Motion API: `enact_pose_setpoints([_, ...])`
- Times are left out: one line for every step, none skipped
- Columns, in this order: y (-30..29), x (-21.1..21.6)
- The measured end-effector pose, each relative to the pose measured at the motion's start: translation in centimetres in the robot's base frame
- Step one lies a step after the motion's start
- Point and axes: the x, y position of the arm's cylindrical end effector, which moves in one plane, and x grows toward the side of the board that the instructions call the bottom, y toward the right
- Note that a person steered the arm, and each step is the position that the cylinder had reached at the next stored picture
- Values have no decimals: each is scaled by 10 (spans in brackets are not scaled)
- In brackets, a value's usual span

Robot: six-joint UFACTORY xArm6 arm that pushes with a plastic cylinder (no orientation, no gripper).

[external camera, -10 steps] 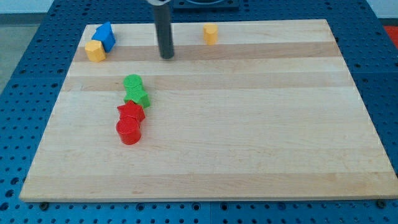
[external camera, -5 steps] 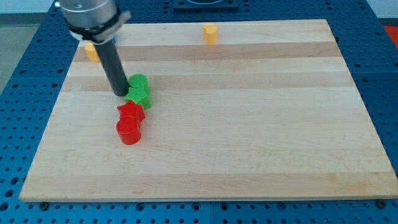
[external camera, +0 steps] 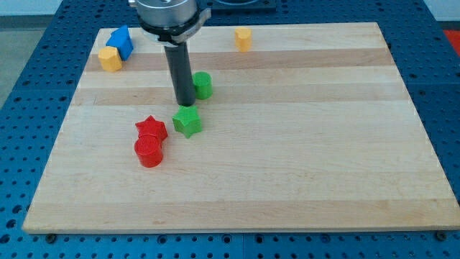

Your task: Separate the green circle from the green star

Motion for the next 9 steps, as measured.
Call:
enact_pose_setpoints([1, -7])
enact_pose_setpoints([20, -14])
enact_pose_setpoints([42, -37])
enact_pose_setpoints([50, -61])
enact_pose_setpoints([56, -75])
enact_pose_setpoints([68, -77])
enact_pose_setpoints([96, -77])
enact_pose_setpoints([132, -77])
enact_pose_setpoints([126, -80])
